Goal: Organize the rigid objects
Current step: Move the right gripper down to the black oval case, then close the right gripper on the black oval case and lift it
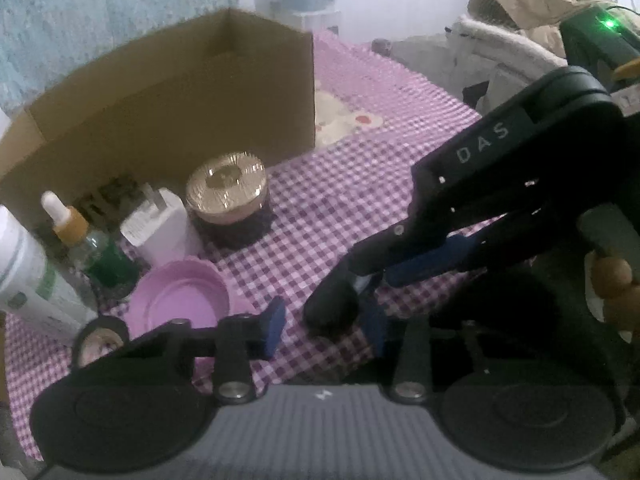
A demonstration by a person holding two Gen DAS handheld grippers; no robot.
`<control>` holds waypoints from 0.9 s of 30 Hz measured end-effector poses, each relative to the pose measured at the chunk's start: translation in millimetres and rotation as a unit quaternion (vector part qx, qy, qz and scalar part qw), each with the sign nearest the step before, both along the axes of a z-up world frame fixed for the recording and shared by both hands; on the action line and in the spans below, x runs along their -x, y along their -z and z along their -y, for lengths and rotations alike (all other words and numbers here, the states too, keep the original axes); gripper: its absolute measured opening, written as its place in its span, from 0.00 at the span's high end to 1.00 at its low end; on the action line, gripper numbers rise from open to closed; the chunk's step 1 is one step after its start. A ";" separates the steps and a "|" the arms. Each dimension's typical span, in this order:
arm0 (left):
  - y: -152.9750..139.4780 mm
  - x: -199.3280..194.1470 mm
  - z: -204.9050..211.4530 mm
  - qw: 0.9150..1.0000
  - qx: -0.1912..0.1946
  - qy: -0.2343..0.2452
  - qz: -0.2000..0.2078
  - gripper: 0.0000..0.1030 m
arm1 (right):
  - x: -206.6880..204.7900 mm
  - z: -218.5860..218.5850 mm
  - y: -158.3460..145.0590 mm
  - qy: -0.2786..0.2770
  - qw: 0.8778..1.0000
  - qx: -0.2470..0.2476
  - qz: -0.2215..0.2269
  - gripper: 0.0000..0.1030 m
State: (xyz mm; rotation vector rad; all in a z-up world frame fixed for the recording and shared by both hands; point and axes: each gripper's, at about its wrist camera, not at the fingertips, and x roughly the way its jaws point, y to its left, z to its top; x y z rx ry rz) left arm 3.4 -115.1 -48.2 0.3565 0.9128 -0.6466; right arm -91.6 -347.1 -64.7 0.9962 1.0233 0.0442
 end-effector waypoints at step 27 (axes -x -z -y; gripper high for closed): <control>8.6 -14.9 15.6 1.000 0.006 -0.002 0.000 0.72 | -29.2 -13.6 12.8 -0.014 0.999 -0.002 0.038 0.86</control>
